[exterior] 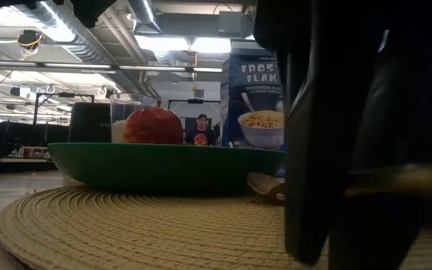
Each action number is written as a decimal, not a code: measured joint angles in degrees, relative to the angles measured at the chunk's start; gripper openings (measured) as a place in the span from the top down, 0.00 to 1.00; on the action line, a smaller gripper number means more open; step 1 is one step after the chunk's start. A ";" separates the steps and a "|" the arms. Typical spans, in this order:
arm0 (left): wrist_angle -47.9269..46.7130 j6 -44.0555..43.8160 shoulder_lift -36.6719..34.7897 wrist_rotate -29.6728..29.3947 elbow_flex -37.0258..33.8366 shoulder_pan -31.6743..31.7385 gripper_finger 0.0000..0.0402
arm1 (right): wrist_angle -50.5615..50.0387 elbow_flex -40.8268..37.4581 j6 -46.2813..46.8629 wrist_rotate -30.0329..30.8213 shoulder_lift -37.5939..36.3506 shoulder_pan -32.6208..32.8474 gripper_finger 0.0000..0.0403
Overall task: Arrange a breakfast setting
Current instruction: Put the gold spoon between the green plate and the blue bowl, then adjust the blue bowl on the table mat
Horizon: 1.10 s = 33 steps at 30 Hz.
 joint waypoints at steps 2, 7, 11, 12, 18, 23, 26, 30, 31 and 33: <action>-0.02 0.00 0.01 -0.02 0.00 0.00 0.01 | 0.15 0.00 0.00 -0.02 0.00 0.02 0.99; -0.02 -0.04 0.00 -0.02 0.00 0.00 0.01 | 0.15 -0.01 0.01 0.04 0.00 0.02 0.97; -0.02 -0.04 0.00 0.00 0.00 0.00 0.01 | 0.19 0.00 0.02 0.05 0.00 0.13 0.94; -0.02 -0.04 0.01 0.00 0.00 0.00 0.01 | 0.17 0.00 0.05 0.09 0.00 0.13 0.93; -0.02 -0.07 0.01 0.00 0.00 0.00 0.01 | 0.15 0.00 1.48 1.53 -0.03 0.13 0.86; -0.02 -0.09 0.00 0.02 0.00 0.00 0.01 | -2.67 3.85 1.55 2.34 -0.06 0.15 0.81; -0.02 -0.10 0.00 0.02 0.00 0.02 0.01 | -6.27 8.07 1.60 3.01 -0.09 0.15 0.81; -0.04 -0.30 0.00 0.02 0.00 0.02 0.01 | -11.19 13.93 7.54 4.40 -0.09 0.17 0.81; -0.03 -0.46 0.01 0.02 0.00 0.02 0.01 | -13.07 15.47 11.40 5.50 -0.09 0.17 0.81; -0.04 -0.52 0.02 0.03 0.00 0.00 0.01 | -16.98 18.26 19.52 7.09 -0.11 0.10 0.81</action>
